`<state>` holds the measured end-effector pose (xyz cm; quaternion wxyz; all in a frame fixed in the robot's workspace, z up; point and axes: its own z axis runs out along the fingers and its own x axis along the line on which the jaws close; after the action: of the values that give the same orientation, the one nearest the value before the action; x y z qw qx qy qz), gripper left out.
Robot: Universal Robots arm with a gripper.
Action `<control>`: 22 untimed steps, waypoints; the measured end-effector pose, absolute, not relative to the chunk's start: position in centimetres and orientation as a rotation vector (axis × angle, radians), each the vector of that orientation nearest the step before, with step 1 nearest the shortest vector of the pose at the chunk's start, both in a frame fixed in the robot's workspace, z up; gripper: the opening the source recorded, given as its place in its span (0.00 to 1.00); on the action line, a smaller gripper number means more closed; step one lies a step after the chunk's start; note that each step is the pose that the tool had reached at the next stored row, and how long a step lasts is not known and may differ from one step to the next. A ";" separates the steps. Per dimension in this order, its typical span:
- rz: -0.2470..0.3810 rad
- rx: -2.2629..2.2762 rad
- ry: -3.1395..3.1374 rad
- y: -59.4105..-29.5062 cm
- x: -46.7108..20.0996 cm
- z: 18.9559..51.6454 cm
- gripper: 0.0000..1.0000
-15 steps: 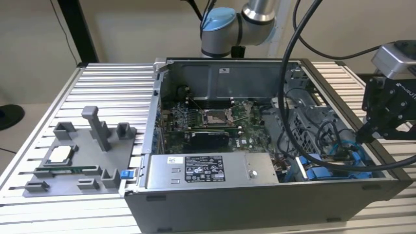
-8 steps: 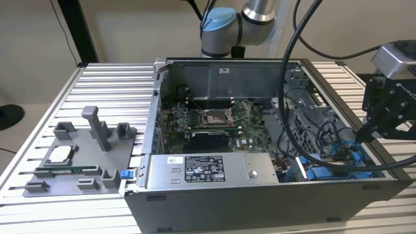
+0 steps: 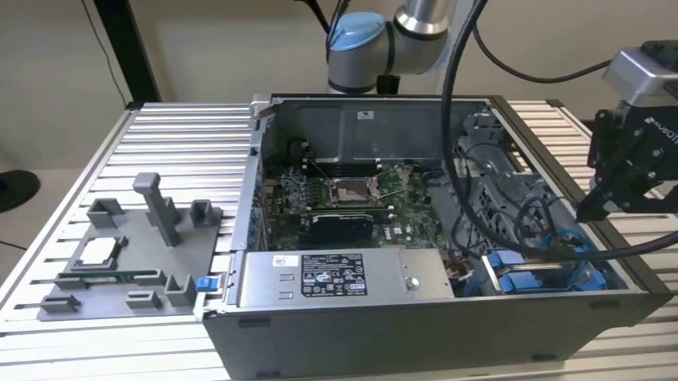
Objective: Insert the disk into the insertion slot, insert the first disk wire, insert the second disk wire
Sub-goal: 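Insert the second disk wire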
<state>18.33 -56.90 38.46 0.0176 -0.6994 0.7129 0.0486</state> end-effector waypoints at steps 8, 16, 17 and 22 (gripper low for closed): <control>0.149 -2.172 2.214 -56.1 15.9 38.7 0.00; 0.143 -2.169 2.212 -55.8 13.6 38.7 0.00; 0.140 -2.168 2.210 -55.8 13.4 38.7 0.00; 0.124 -2.163 2.202 -55.9 13.2 38.3 0.00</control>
<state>13.15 -55.89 38.28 0.0262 -0.6999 0.7127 0.0402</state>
